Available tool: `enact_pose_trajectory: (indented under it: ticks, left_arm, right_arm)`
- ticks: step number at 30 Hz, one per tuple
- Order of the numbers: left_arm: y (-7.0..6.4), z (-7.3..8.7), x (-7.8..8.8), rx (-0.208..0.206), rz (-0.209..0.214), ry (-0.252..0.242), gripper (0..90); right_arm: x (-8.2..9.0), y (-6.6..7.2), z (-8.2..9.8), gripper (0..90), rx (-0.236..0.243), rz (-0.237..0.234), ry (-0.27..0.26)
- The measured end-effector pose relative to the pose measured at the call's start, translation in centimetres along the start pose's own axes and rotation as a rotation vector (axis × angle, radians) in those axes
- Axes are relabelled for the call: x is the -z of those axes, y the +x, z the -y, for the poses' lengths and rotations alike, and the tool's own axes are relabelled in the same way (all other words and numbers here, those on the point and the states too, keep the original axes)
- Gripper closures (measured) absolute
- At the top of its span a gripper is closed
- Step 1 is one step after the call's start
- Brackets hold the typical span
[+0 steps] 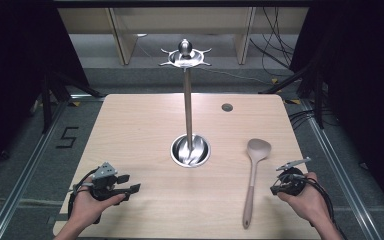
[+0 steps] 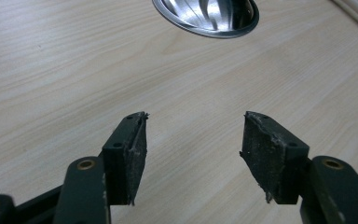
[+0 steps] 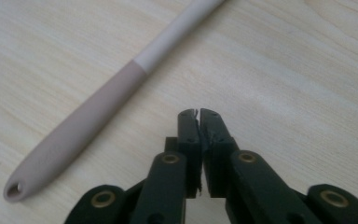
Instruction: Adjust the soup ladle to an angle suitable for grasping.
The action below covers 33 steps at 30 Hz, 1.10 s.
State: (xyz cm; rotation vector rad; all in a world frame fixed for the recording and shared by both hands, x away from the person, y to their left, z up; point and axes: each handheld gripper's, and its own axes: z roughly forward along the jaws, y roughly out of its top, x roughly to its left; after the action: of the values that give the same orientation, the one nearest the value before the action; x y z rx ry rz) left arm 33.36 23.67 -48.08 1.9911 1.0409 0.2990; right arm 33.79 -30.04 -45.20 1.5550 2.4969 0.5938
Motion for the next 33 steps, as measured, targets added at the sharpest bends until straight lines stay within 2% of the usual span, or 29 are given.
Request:
enact_pose_trajectory:
  ticks: [1,2,3,4,5,7,8,9,10,11,12,13,15,16,17,18,19,20,22,23,24,26,27,28,33]
  left_arm:
    - [0.0,0.0,0.0,0.005,0.0,-0.001,39.5]
    - [0.0,0.0,0.0,0.019,0.0,-0.011,39.5]
    - [0.0,0.0,0.0,0.019,0.0,-0.011,39.5]
    - [0.1,0.0,0.0,0.012,0.008,-0.002,39.5]
    - [0.1,0.0,0.0,0.012,0.008,-0.002,39.5]
    - [0.1,-0.1,-0.2,0.018,0.004,-0.006,39.5]
    - [0.0,-0.1,-0.2,0.022,0.007,-0.006,39.5]
    - [0.0,-0.2,-0.3,0.02,0.008,-0.004,39.5]
    - [0.1,-0.2,-0.3,0.004,0.005,0.004,39.5]
    - [-0.1,-0.3,-0.5,0.024,0.006,-0.008,39.5]
    - [0.1,-0.3,-0.5,0.004,0.007,0.016,39.4]
    - [-0.2,-0.2,-0.6,0.035,0.007,0.005,39.4]
    - [0.0,-0.2,-0.5,-0.003,0.008,0.02,39.3]
    - [-0.2,-0.1,-0.5,0.007,0.011,0.011,39.3]
    - [-0.2,-0.1,-0.4,0.007,0.014,0.01,39.3]
    - [-0.3,0.0,-0.5,0.023,0.012,-0.01,39.3]
    - [-0.2,0.2,-0.2,0.016,0.006,-0.009,39.3]
    - [-0.2,0.2,-0.2,0.016,0.006,-0.009,39.3]
    - [-0.3,0.3,0.1,0.031,0.015,-0.02,39.3]
    - [-0.3,0.3,0.2,0.025,0.011,-0.022,39.3]
    - [-0.3,0.3,0.4,0.024,0.008,-0.024,39.4]
    - [-0.4,0.3,0.4,0.026,0.003,-0.03,39.3]
    - [-0.5,0.3,0.3,0.028,0.005,-0.045,39.4]
    - [-0.4,0.2,0.3,0.023,0.013,-0.027,39.4]
    - [-0.3,0.2,0.2,0.014,0.012,-0.013,39.4]
  right_arm:
    - [-0.1,-0.2,0.0,90.0,0.044,0.005,-0.007]
    - [0.1,0.1,0.0,90.0,0.024,-0.001,0.018]
    - [0.1,0.1,0.0,90.0,0.024,-0.001,0.018]
    - [-0.1,0.2,-0.1,90.0,0.065,-0.003,0.045]
    - [-0.1,0.2,-0.1,90.0,0.065,-0.003,0.045]
    - [-0.2,0.4,0.0,90.0,0.098,-0.011,0.081]
    - [-0.6,0.6,-0.1,90.0,0.167,-0.029,0.122]
    - [-0.6,0.6,-0.1,90.0,0.167,-0.029,0.122]
    - [-0.7,0.9,0.0,90.0,0.181,-0.036,0.145]
    - [-0.9,1.1,0.0,90.0,0.208,-0.044,0.169]
    - [-1.1,1.3,0.0,90.0,0.251,-0.055,0.198]
    - [-1.3,1.8,0.0,90.0,0.288,-0.071,0.244]
    - [-1.3,2.2,0.0,90.0,0.305,-0.079,0.263]
    - [-1.5,2.6,0.0,90.0,0.358,-0.08,0.28]
    - [-1.5,2.6,0.0,90.0,0.358,-0.08,0.28]
    - [-1.6,2.9,-0.1,90.0,0.378,-0.079,0.3]
    - [-1.9,3.5,-0.3,90.0,0.416,-0.086,0.333]
    - [-1.9,3.5,-0.3,90.0,0.416,-0.086,0.333]
    - [-2.1,4.2,-0.5,90.0,0.431,-0.079,0.36]
    - [-2.1,4.7,-0.7,90.0,0.43,-0.085,0.374]
    - [-2.2,4.8,-0.8,90.0,0.458,-0.085,0.366]
    - [-2.2,4.9,-0.9,90.0,0.457,-0.084,0.385]
    - [-2.3,5.0,-0.8,90.0,0.462,-0.083,0.377]
    - [-2.5,5.2,-0.8,90.0,0.466,-0.083,0.388]
    - [-3.0,5.7,-1.0,90.0,0.48,-0.088,0.403]
